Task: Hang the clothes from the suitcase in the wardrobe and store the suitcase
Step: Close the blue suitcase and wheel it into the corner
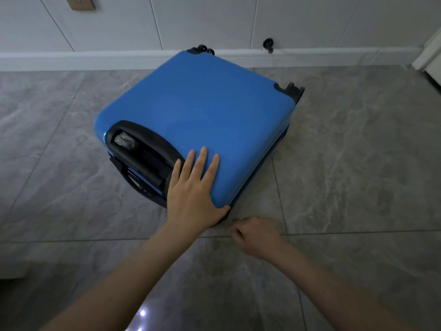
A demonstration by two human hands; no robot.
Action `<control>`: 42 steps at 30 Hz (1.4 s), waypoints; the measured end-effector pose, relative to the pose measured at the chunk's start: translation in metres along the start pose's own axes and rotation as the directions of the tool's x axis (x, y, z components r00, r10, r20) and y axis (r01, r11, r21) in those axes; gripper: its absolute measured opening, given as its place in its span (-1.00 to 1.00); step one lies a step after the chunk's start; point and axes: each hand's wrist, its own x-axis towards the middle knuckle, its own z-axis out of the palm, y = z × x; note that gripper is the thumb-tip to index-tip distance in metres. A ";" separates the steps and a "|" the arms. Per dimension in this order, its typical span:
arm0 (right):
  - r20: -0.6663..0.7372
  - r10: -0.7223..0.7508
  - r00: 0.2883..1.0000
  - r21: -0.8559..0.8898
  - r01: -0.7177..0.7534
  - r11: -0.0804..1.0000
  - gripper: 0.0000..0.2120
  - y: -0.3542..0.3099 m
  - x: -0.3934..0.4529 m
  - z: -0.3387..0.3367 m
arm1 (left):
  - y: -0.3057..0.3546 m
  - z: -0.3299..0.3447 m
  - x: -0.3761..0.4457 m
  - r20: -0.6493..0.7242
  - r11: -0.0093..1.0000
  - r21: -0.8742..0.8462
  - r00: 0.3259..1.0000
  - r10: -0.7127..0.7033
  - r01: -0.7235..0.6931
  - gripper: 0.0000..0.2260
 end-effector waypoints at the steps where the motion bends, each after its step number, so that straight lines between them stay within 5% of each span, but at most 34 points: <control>1: -0.028 0.020 0.999 -0.006 -0.020 1.000 -0.67 0.010 0.001 -0.001 | -0.001 0.000 -0.002 -0.005 1.000 0.001 1.000 0.004 -0.004 -0.07; 7: -0.189 0.193 0.963 0.037 -0.190 0.981 -0.72 0.074 0.014 -0.024 | -0.025 -0.008 -0.027 -0.007 0.994 -0.001 0.994 0.106 -0.106 -0.10; 11: -0.179 0.263 0.948 0.102 -0.248 0.963 -0.74 0.091 0.013 -0.014 | -0.062 -0.014 -0.033 0.009 0.973 -0.002 0.973 0.232 -0.232 -0.09; 16: -0.250 0.446 0.859 0.137 -0.425 0.895 -0.73 0.131 0.003 -0.037 | -0.118 -0.023 -0.034 0.069 0.952 0.024 0.950 0.304 -0.306 -0.12; 20: -0.277 0.311 0.909 0.102 -0.294 0.950 -0.78 0.111 -0.016 -0.035 | -0.168 -0.036 -0.034 0.082 0.958 0.183 0.975 0.207 -0.219 -0.20; 24: -0.265 0.030 0.964 0.095 -0.005 0.995 -0.79 0.032 -0.018 -0.012 | -0.196 -0.045 -0.015 0.015 0.955 0.255 0.987 -0.159 0.150 -0.17; 27: -0.184 -0.071 0.980 0.071 0.085 0.994 -0.92 -0.021 -0.016 0.006 | -0.171 -0.052 0.020 -0.114 0.944 0.005 0.938 -0.327 0.330 -0.47; 28: -0.194 -0.080 0.978 0.134 0.107 0.985 -0.86 -0.035 -0.016 0.016 | -0.152 -0.056 0.032 -0.129 0.942 -0.127 0.937 -0.325 0.309 -0.52; 31: -0.144 -0.111 0.983 0.350 0.155 0.924 -0.83 -0.059 -0.020 0.048 | -0.075 -0.063 0.050 0.010 0.905 -0.355 0.969 -0.247 0.235 -0.25; 34: 0.096 -0.035 0.995 0.274 0.008 0.962 -0.75 -0.053 -0.014 0.056 | -0.015 -0.048 0.045 0.272 0.956 -0.197 0.949 -0.157 0.215 0.02; 38: -0.142 -0.159 0.977 0.066 0.169 0.983 -0.67 -0.047 -0.012 0.032 | -0.007 -0.023 0.037 0.266 0.987 -0.058 0.955 -0.130 0.150 0.09; 42: -0.123 -0.285 0.950 -0.052 0.281 0.958 -0.75 -0.041 -0.008 0.042 | -0.008 -0.022 0.037 0.245 0.991 -0.066 0.965 -0.096 0.115 0.01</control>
